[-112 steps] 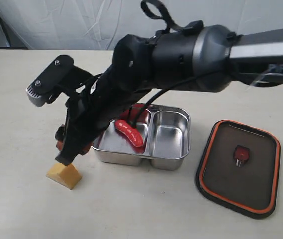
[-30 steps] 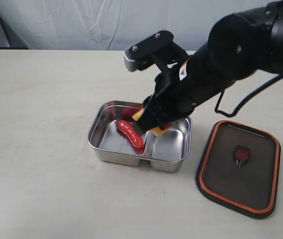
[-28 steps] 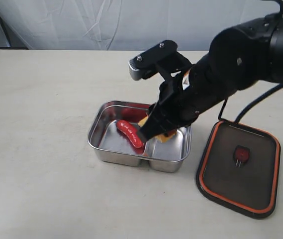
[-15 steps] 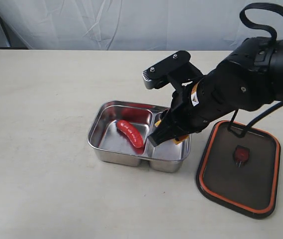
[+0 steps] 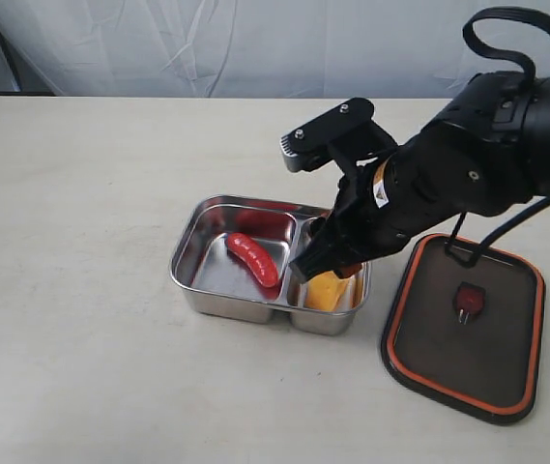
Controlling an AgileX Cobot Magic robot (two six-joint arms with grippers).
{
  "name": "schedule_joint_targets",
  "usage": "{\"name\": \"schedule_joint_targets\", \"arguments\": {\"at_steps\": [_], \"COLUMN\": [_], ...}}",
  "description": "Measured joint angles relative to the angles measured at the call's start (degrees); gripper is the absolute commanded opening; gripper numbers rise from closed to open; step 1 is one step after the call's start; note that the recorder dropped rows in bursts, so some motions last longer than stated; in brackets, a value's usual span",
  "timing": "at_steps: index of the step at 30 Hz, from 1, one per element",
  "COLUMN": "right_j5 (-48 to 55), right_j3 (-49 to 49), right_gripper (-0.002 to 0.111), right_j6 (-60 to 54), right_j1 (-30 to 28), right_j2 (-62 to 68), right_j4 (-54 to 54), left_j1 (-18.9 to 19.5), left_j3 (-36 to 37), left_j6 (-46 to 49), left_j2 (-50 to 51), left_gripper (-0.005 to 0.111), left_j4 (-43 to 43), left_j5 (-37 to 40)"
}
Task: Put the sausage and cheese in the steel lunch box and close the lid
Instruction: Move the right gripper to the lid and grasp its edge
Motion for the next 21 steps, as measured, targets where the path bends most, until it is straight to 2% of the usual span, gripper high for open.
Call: {"name": "schedule_joint_targets", "arguments": {"at_steps": [2, 4, 7, 10, 12, 16, 21], "right_j5": [3.1, 6.6, 10.8, 15.8, 19.1, 20.8, 16.8], "right_j3": [0.0, 0.3, 2.3, 6.3, 9.6, 15.4, 19.2], "right_gripper": [0.027, 0.024, 0.031, 0.045, 0.05, 0.05, 0.05], "right_j6": [2.2, 5.7, 12.1, 22.6, 29.7, 38.8, 40.5], "right_j1": [0.0, 0.0, 0.0, 0.0, -0.5, -4.5, -11.2], "right_j2": [-1.3, -3.8, -7.7, -11.6, -13.7, -17.2, -17.9], "right_j4": [0.1, -0.4, -3.9, -10.7, -14.9, -16.2, -9.2], "left_j1": [0.0, 0.0, 0.0, 0.0, 0.0, 0.0, 0.0], "left_j3": [0.0, 0.0, 0.0, 0.0, 0.0, 0.0, 0.0], "left_j6": [0.0, 0.0, 0.0, 0.0, 0.0, 0.0, 0.0], "left_j2": [0.0, 0.0, 0.0, 0.0, 0.0, 0.0, 0.0], "left_gripper": [0.0, 0.0, 0.0, 0.0, 0.0, 0.0, 0.0], "left_j4": [0.0, 0.0, 0.0, 0.0, 0.0, 0.0, 0.0], "left_j5": [0.0, 0.0, 0.0, 0.0, 0.0, 0.0, 0.0]}}
